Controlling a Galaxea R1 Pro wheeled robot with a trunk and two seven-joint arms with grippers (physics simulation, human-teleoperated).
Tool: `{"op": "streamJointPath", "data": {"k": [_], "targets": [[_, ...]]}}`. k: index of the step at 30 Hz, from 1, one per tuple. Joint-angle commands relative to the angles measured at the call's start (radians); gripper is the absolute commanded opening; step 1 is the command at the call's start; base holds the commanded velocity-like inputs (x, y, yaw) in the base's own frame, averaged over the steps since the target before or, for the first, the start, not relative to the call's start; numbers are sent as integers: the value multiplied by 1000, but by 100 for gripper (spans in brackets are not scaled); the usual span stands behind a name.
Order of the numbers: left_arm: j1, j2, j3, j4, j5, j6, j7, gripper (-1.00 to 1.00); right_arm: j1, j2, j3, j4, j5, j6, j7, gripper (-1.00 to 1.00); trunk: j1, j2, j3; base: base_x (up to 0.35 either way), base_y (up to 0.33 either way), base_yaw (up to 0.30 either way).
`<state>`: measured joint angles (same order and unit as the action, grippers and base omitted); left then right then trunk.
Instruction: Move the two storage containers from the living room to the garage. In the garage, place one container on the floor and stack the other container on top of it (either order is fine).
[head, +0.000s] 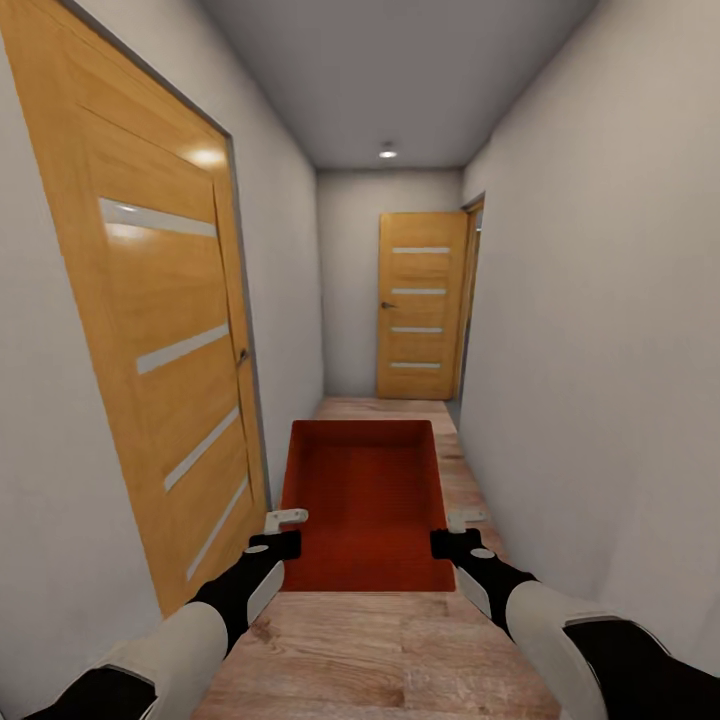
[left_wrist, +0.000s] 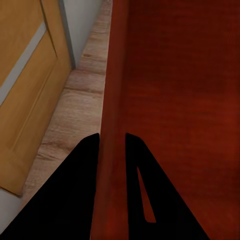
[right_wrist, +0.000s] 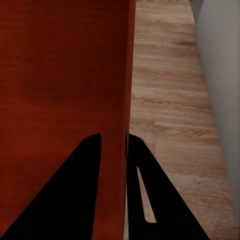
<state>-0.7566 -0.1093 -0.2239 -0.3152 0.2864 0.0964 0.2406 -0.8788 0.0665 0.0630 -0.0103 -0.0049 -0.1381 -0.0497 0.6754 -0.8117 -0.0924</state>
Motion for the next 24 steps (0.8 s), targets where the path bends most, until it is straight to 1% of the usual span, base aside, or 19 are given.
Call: {"op": "streamJointPath", "data": {"k": [1, 3, 4, 24], "targets": [[-1, 7, -3, -7, 3, -1, 10, -100, -1, -6, 1, 4, 5, -2, 0, -100, 1, -1, -2, 321, 0, 0], [-1, 7, -3, -7, 4, -2, 10, -100, -1, -6, 1, 4, 5, -2, -1, -100, 1, -1, -2, 321, 0, 0], [-1, 17, 124, -7, -121, -13, 10, -100, -1, -14, -39, 4, 5, -2, -1, -100, 1, -1, -2, 321, 0, 0], [-1, 17, 124, -6, -120, -12, 9, -100, 0, -14, -39, 4, 5, 0, -14, -100, 1, -1, -2, 321, 0, 0]]}}
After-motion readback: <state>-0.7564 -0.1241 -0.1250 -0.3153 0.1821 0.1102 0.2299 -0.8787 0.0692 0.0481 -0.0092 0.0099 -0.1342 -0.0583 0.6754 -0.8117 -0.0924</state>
